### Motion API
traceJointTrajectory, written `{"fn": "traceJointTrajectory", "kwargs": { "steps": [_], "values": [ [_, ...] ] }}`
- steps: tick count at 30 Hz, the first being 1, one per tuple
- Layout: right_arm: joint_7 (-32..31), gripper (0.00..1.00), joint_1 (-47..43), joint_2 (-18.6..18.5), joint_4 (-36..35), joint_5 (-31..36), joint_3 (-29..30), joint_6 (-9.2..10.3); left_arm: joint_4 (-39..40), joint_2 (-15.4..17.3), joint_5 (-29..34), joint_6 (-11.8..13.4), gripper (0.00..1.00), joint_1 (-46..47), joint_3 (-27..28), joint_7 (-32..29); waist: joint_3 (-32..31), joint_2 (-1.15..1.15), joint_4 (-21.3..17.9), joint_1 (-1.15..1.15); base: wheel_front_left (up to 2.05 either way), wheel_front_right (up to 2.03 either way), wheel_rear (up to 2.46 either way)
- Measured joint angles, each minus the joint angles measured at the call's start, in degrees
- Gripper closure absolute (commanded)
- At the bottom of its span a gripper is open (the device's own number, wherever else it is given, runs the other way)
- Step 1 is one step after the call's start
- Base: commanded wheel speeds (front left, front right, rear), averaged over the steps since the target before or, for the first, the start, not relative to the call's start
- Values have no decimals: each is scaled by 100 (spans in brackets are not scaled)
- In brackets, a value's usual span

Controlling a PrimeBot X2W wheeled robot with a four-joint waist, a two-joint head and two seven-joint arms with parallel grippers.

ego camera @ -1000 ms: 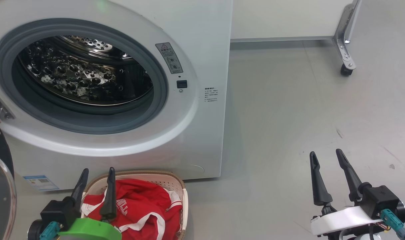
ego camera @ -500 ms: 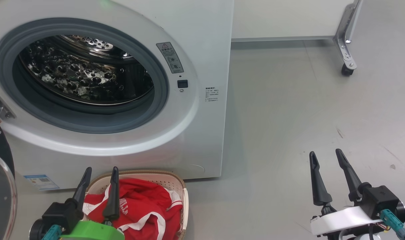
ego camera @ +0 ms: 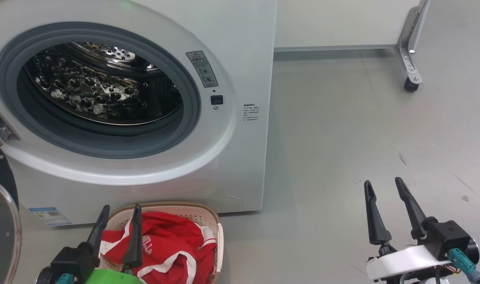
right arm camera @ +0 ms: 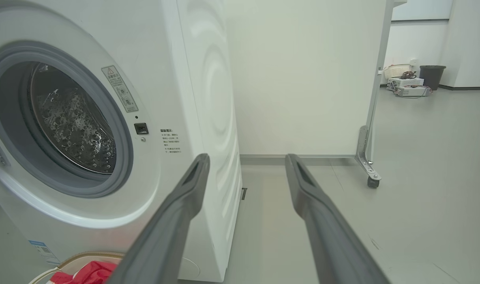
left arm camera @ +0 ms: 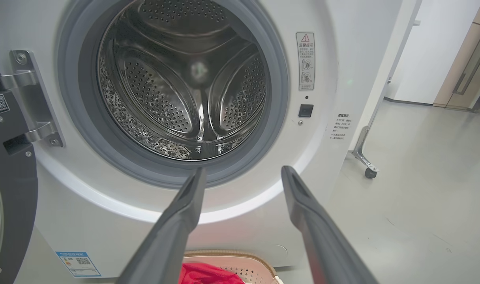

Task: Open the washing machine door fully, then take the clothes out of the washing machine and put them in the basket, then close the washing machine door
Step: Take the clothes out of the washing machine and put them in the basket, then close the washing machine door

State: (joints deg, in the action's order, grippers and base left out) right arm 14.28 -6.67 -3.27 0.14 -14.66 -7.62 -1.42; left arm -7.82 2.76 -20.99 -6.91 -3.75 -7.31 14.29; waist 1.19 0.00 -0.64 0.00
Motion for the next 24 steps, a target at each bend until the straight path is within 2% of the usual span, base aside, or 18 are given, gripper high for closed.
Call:
{"fn": "traceJointTrajectory", "kwargs": {
  "steps": [24],
  "values": [
    [1, 0, 0, -5, 24, 9, -25, -2, 93, -4, 79, -2, 0, -53, -23, 0, -2, 0, -16, 0, -82, 82, 0]
  ]
}}
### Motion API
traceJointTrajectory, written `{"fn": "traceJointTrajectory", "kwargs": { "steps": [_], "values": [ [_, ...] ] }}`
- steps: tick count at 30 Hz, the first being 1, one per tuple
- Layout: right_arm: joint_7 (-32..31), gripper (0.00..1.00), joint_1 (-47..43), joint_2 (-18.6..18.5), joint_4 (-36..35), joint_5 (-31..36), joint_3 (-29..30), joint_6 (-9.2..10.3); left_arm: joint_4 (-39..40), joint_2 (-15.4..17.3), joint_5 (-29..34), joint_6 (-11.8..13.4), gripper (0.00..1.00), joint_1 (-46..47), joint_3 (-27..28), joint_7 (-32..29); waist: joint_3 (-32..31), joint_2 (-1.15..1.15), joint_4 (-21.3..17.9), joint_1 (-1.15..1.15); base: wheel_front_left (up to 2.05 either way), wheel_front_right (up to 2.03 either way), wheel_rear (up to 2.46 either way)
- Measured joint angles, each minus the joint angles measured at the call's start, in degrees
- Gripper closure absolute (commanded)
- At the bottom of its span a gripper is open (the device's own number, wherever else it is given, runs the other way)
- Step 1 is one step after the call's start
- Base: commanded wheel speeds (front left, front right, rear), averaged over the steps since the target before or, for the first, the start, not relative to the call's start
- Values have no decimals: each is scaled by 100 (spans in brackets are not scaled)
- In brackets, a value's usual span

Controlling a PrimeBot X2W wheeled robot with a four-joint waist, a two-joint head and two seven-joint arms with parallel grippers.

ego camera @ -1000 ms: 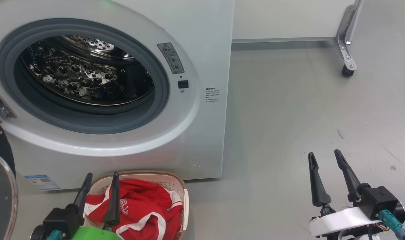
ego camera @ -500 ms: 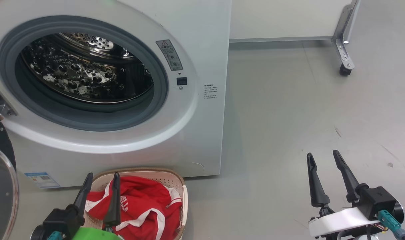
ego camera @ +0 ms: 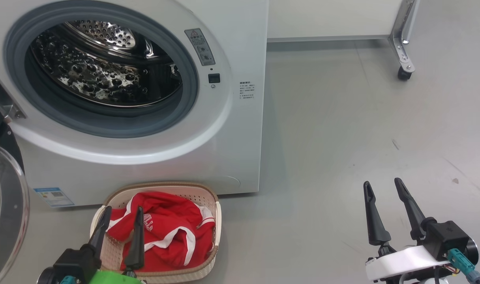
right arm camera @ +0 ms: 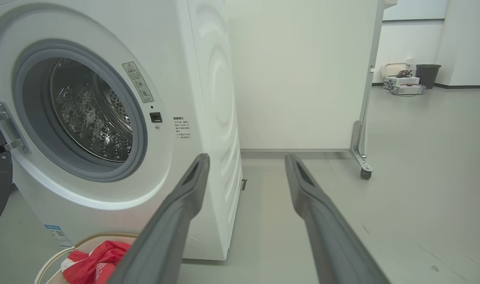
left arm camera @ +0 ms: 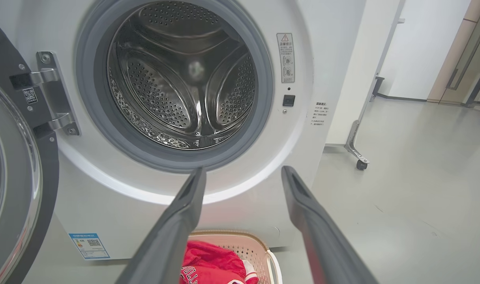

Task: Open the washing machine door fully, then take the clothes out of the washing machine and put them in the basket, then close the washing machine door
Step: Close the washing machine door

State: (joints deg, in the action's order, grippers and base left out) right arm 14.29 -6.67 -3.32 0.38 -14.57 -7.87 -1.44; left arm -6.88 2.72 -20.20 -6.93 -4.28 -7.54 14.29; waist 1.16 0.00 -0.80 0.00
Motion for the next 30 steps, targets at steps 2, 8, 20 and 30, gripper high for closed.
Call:
{"fn": "traceJointTrajectory", "kwargs": {
  "steps": [2, 8, 20, 30],
  "values": [
    [0, 0, -1, 0, 0, 0, 0, 0, 0, 0, 23, 0, 0, -16, -1, 0, 7, 0, 1, 0, -75, 75, 0],
    [0, 0, -1, 0, 2, 0, -1, 0, 30, -1, 23, 0, 0, -39, -4, 0, 31, 0, 12, 0, -58, 58, 0],
    [-1, 0, -1, 0, 9, 0, -9, 0, 120, -1, 22, 0, 0, -40, -4, 0, 36, 0, 19, 0, -18, 18, 0],
    [-1, 0, -1, 0, 16, 0, -18, 0, 178, -1, 21, 0, 0, -40, -4, 0, 28, 0, 19, 0, 0, 0, 0]
  ]
}}
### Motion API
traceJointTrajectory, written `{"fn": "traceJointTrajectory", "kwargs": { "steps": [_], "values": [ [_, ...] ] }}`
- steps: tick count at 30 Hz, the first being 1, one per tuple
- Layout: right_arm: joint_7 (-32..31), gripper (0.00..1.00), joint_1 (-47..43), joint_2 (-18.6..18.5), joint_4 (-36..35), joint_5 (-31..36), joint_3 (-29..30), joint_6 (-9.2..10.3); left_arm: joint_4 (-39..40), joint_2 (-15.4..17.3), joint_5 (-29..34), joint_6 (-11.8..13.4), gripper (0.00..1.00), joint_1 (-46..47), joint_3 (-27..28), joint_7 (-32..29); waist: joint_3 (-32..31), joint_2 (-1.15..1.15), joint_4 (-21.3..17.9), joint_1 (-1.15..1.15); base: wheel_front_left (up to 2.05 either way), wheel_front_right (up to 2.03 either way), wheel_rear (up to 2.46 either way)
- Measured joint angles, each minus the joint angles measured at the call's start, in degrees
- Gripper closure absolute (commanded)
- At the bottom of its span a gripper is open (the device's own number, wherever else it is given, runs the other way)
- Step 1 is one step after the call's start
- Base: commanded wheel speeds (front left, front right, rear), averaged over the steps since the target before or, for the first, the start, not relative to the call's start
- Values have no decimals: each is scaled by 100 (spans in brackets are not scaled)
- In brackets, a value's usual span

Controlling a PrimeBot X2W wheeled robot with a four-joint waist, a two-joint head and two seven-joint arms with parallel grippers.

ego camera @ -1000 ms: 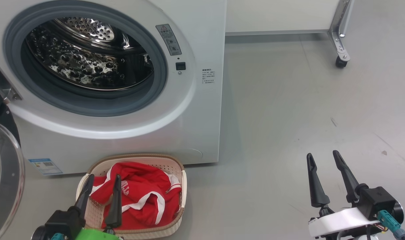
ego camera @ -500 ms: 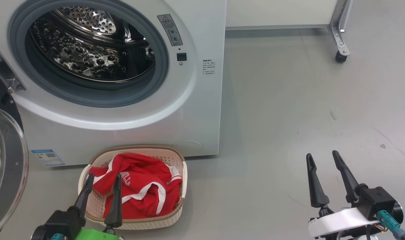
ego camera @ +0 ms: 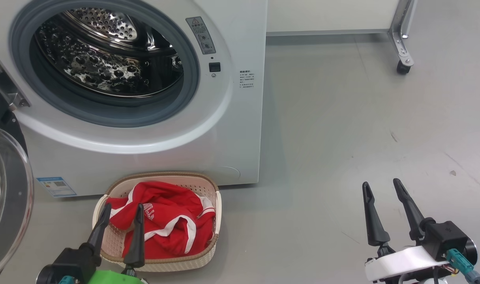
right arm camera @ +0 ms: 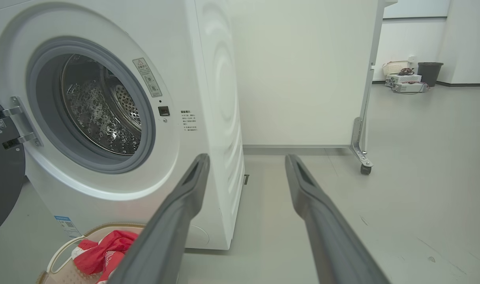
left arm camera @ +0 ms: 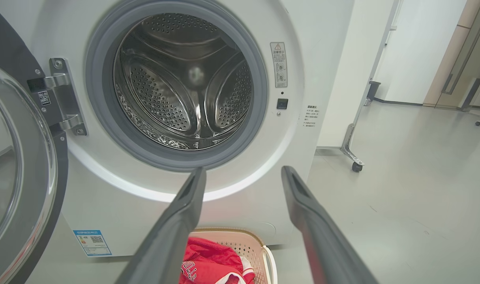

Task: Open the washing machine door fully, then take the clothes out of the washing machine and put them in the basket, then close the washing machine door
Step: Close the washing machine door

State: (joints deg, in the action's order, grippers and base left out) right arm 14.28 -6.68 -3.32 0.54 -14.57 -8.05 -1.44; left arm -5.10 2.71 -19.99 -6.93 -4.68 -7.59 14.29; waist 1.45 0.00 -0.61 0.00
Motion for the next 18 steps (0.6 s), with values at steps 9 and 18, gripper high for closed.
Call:
{"fn": "traceJointTrajectory", "kwargs": {
  "steps": [9, 18],
  "values": [
    [0, 0, 0, 0, 10, 0, -7, -1, 27, 0, -2, 0, 0, 0, -2, 0, -2, 0, 22, 0, 0, 0, 0],
    [1, 0, -1, 0, -24, -2, -20, -51, 29, -2, -2, 0, 0, 1, -170, 0, 3, 0, 188, 0, 0, 0, 0]
  ]
}}
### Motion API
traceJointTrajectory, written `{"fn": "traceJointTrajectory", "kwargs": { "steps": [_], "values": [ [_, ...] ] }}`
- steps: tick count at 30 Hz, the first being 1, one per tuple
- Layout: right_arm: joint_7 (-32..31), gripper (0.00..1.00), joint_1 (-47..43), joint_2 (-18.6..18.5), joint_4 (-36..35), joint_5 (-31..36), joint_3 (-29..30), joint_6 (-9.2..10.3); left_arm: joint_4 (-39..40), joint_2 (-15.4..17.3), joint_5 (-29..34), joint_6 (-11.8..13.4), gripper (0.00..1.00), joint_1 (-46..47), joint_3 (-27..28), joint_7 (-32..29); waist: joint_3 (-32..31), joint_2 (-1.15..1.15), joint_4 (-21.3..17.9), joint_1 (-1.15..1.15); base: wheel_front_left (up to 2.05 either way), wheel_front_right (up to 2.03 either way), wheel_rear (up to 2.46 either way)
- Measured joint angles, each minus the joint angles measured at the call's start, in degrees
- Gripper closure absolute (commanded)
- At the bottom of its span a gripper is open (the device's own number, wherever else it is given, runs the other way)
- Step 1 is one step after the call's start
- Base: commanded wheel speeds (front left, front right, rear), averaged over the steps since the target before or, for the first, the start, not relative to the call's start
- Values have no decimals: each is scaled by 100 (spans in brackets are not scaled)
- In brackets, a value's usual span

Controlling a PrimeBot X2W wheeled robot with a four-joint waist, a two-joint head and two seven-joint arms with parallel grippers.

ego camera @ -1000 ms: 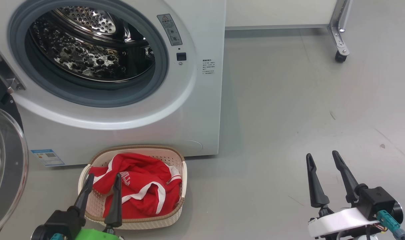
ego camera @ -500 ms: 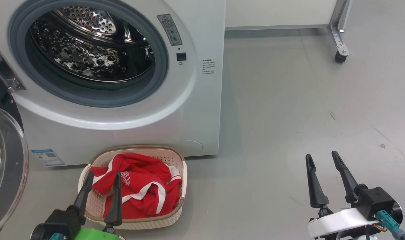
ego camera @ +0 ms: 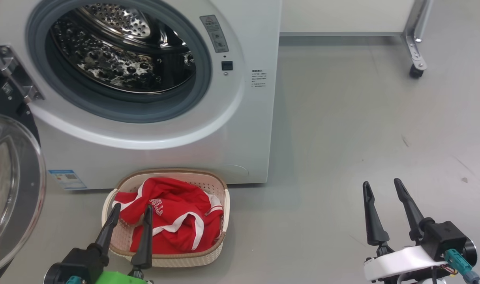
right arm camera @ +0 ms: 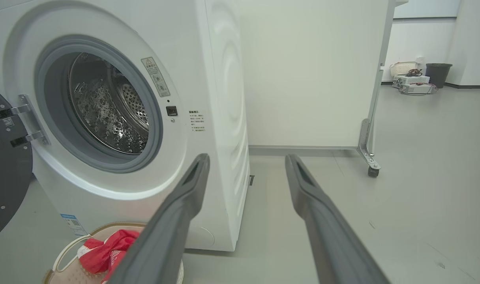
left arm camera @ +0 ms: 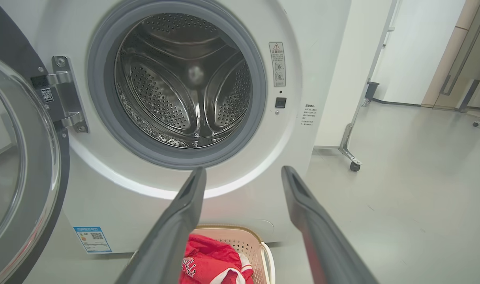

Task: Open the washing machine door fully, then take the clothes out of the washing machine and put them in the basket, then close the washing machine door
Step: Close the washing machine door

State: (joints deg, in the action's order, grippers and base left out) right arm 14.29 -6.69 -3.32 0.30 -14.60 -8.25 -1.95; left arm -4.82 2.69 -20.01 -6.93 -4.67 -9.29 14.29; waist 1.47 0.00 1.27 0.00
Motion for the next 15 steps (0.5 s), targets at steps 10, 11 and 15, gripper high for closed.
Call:
{"fn": "traceJointTrajectory", "kwargs": {
  "steps": [10, 11, 15],
  "values": [
    [-1, 0, -86, -21, -8, 0, -151, -99, -24, 0, -34, 70, 0, 0, -3, 0, 43, 0, 516, 0, 0, 0, 0],
    [-1, 0, -86, -27, -7, 1, -167, -102, -24, 0, -43, 94, 0, 0, 3, 0, 47, 0, 583, 0, 0, 0, 0],
    [-1, 0, -85, -30, -4, 2, -270, -152, -20, 0, -43, 220, 0, -1, 109, 0, 58, 0, 869, 0, 0, 0, 0]
  ]
}}
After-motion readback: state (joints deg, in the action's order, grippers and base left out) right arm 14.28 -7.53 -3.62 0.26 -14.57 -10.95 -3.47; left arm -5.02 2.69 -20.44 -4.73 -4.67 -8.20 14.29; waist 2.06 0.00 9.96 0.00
